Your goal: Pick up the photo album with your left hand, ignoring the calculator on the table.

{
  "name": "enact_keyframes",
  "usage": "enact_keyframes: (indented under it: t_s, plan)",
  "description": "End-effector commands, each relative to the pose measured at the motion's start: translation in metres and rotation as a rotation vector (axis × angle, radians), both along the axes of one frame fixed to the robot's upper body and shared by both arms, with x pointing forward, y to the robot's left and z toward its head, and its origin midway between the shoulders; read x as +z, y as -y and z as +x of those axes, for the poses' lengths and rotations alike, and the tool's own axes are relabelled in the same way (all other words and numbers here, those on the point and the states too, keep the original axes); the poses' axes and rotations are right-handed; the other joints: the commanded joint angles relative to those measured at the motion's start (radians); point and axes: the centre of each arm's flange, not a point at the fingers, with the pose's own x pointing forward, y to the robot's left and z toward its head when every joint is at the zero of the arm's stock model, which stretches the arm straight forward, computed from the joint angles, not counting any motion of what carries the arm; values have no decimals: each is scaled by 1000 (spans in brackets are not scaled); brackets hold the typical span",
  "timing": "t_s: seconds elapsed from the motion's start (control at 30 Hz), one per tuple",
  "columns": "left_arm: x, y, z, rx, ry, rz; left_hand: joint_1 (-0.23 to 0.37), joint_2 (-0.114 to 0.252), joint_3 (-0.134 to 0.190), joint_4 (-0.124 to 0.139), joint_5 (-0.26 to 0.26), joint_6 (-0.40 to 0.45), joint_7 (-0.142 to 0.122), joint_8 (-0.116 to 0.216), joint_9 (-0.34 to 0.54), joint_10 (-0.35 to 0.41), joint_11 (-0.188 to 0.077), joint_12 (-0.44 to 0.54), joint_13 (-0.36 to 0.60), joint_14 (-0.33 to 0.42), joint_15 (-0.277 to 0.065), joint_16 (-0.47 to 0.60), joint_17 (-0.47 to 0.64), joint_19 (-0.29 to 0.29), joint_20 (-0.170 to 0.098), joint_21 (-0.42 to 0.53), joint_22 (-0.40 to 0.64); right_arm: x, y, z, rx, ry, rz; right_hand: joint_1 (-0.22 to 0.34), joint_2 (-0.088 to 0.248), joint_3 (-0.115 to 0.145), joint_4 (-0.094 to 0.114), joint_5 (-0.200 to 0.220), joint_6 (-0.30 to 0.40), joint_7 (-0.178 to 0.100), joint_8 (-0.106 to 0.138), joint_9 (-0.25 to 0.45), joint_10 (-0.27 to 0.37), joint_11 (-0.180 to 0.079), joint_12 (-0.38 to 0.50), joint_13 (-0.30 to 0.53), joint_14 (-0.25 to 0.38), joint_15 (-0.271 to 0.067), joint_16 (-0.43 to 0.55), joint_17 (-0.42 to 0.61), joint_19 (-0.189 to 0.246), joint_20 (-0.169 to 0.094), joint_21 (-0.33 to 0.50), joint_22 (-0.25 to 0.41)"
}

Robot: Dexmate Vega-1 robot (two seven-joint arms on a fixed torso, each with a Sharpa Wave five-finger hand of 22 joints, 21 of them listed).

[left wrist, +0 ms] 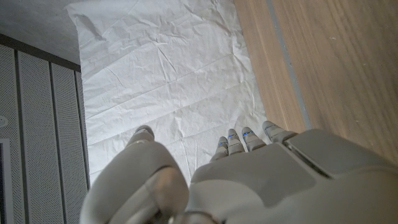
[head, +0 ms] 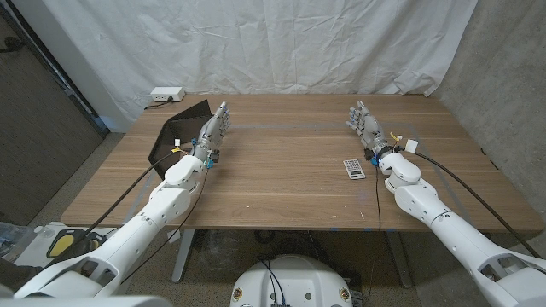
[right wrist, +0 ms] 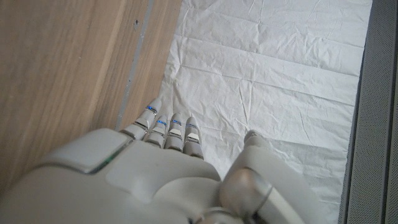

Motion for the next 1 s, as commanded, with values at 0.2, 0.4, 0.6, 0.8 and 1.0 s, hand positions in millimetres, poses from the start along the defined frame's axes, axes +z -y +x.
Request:
enact_keyframes:
  t_s: [0.2,0.4,0.6,0.8,1.0]
  plan:
    - [4,4,-5,-7,4,37,9,5,5,2,7,6,3,10,4,7,0,9,2,5,-20,8,2,6,-133,10,3,1,-8,-2,9,-2,6,9,0,8,-2,3,11,1,4,1,17,-1,7,5,12,0,8,4,8,-25,0,6]
    - [10,6,-10,2,18,54,10,10,4,1,8,22,4,15,5,19,1,12,2,14,-18,10,3,14,-126,12,4,0,-8,-2,5,0,2,9,1,8,-3,3,11,1,3,1,19,-2,8,5,13,1,9,4,9,-24,-4,6]
    - [16,8,-19,20,30,72,12,17,5,0,10,37,5,19,5,37,-2,17,2,24,-14,12,3,23,-121,15,4,-1,-5,0,17,7,15,10,2,8,-4,2,12,1,3,1,20,-2,8,5,13,2,9,4,9,-22,-8,6]
    - [24,3,-29,52,48,78,16,24,7,-1,10,47,4,22,6,43,1,18,2,32,-13,14,3,29,-117,16,5,0,-3,5,28,3,13,9,4,8,-4,1,13,1,3,2,24,-4,9,5,14,2,9,5,10,-21,-10,6]
    - [28,-2,-40,67,76,76,20,32,10,-3,10,55,5,23,6,54,4,21,2,40,-12,15,4,36,-112,18,5,-1,-2,6,30,-1,19,9,4,7,-4,0,17,2,5,2,25,-3,9,5,15,2,10,5,11,-20,-13,6]
